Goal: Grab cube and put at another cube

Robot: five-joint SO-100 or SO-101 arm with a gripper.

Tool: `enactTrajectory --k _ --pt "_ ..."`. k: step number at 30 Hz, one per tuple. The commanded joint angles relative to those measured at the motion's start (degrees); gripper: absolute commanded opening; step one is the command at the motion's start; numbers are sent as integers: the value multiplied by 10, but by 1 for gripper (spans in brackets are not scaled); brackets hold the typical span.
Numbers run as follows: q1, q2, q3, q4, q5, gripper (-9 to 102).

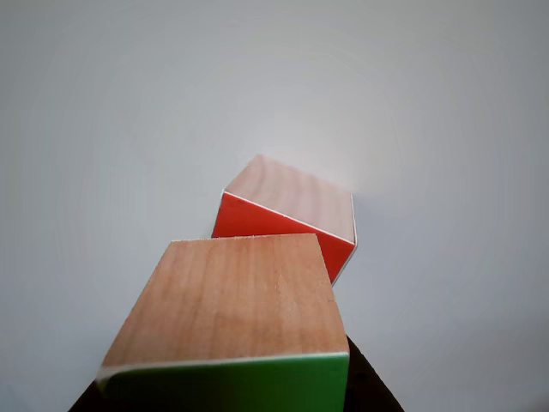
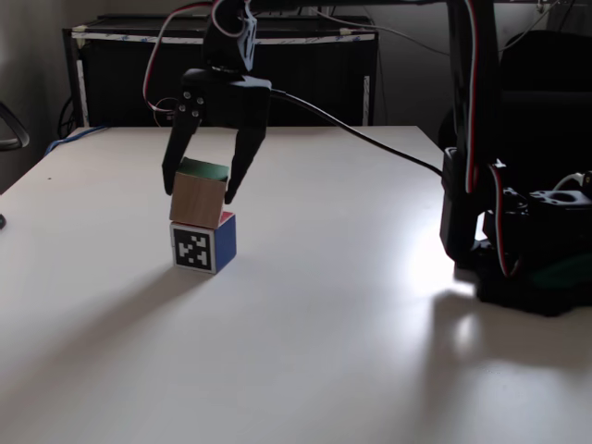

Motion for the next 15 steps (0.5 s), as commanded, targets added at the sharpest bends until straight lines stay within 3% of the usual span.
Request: enactTrajectory --k 1,15 --pt "8 -4 -31 4 -4 18" --pt "17 -23 -31 18 -13 19"
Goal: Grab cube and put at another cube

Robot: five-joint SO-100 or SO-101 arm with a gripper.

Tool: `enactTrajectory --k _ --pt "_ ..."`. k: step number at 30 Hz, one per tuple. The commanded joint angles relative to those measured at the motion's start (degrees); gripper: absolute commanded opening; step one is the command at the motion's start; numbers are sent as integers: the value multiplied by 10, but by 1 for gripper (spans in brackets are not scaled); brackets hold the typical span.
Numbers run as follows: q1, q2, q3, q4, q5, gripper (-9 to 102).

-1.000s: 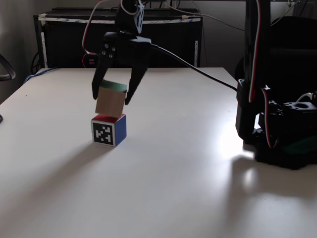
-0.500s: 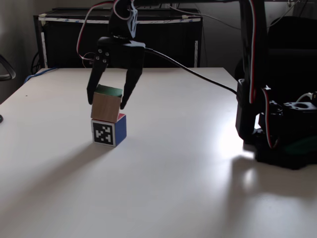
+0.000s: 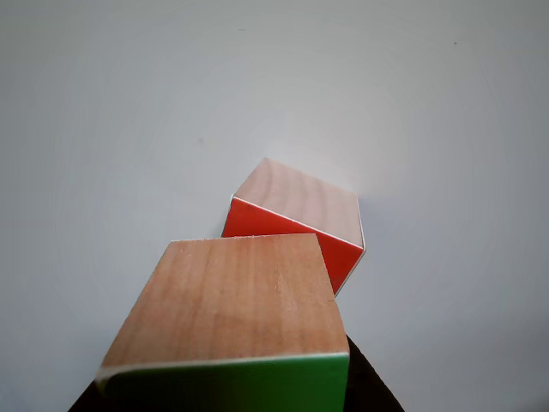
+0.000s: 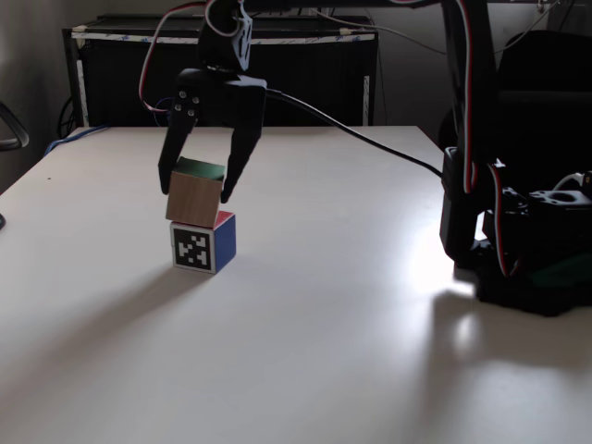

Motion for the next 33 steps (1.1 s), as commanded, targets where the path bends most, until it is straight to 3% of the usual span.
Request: enactTrajectory --k 1,22,33 --pt "11 -1 -4 5 -7 19" --pt "7 18 22 26 4 20" --pt "-6 17 17 40 18 27"
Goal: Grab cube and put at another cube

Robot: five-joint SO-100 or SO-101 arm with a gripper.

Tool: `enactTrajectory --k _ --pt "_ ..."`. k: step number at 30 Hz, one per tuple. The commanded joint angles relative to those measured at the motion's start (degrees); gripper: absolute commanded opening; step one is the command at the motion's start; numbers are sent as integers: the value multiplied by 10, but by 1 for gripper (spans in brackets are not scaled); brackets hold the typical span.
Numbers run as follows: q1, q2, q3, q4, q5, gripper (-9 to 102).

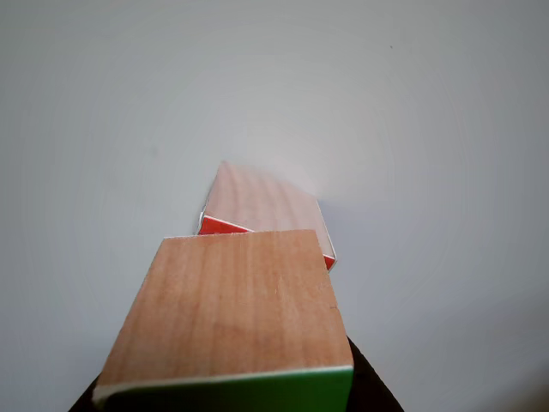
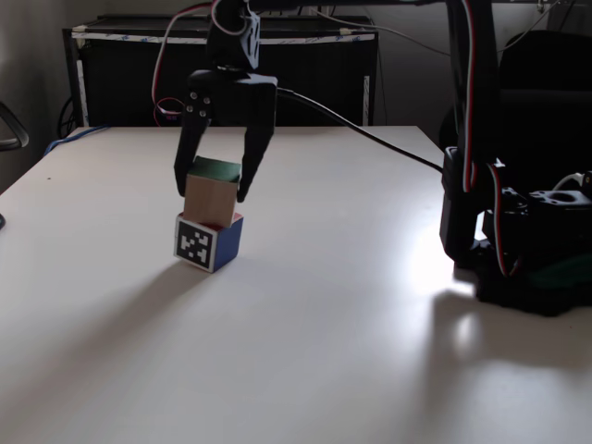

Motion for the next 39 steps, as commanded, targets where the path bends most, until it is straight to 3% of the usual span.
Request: enactTrajectory --k 1,28,39 --pt "-9 0 -11 12 10 28" --pt "-9 -74 -185 128 34 40" --pt "-21 106 -120 149 25 41"
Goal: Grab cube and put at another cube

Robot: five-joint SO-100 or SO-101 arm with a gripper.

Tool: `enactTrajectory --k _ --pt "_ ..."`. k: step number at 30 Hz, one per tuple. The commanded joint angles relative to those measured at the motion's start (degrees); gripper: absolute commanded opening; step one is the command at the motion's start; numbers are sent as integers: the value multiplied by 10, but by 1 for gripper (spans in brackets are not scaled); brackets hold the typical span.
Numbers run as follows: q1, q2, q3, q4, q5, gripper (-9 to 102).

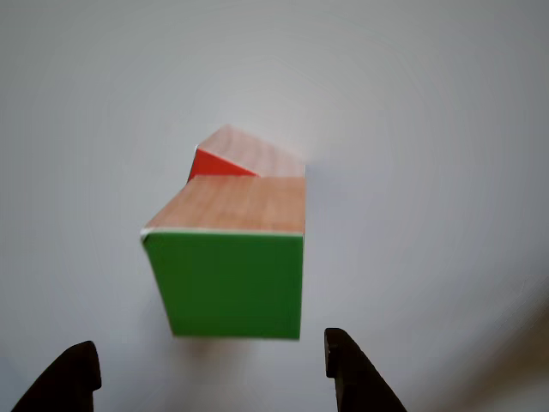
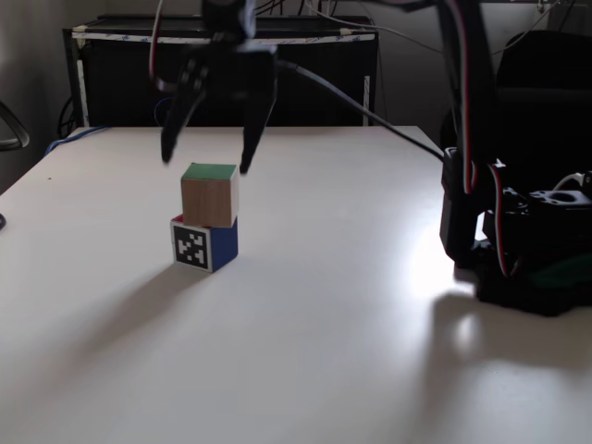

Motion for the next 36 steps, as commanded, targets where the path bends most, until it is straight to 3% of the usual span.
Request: enactTrajectory --k 1,12,17,27,32,36 --pt "-10 138 47 0 -11 41" --pt "-25 662 440 -135 -35 40" --pt "-31 814 605 -218 -41 31" --pt "-40 1009 818 -281 -25 15" --pt "-56 1103 913 -287 -21 0" --pt "-58 1106 969 -312 -16 0"
